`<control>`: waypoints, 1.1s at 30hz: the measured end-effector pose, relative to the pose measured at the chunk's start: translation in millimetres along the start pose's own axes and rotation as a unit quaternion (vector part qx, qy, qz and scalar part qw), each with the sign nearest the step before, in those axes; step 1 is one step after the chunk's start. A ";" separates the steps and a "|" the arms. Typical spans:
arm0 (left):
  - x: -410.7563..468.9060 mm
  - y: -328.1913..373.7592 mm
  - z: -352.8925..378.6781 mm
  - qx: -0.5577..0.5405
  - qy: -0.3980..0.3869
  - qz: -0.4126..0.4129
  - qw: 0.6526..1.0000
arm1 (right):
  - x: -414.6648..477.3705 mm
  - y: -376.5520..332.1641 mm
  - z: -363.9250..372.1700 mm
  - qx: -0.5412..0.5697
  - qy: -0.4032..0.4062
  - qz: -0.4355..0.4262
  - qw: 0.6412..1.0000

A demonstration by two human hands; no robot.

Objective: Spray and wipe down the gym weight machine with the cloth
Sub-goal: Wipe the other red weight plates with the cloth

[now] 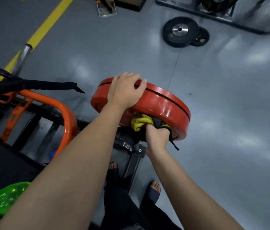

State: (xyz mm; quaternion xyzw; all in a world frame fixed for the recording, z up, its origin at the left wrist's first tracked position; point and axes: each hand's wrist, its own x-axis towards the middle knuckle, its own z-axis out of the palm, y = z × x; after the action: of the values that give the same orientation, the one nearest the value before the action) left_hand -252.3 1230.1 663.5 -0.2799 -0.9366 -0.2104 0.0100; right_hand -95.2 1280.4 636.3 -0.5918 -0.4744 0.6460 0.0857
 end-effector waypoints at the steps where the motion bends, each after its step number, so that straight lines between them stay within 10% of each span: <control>1: -0.8 -1.7 0.3 -0.006 0.000 -0.004 1.000 | 3.1 0.2 -4.3 0.016 0.000 0.010 1.000; 27: 12.6 -94.4 -4.9 -0.212 -0.036 -0.133 0.968 | -22.7 -1.4 7.4 -0.237 -0.036 -0.153 0.959; 33: -5.0 -97.9 -17.4 -0.180 0.004 -0.158 0.971 | 5.3 4.5 -16.9 -0.022 0.096 0.004 0.995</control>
State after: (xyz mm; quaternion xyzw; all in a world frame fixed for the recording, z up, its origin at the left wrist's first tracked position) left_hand -301.5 1146.7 640.6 -0.1250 -0.9156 -0.3757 -0.0703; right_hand -80.4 1290.3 632.0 -0.6551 -0.4757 0.5756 0.1147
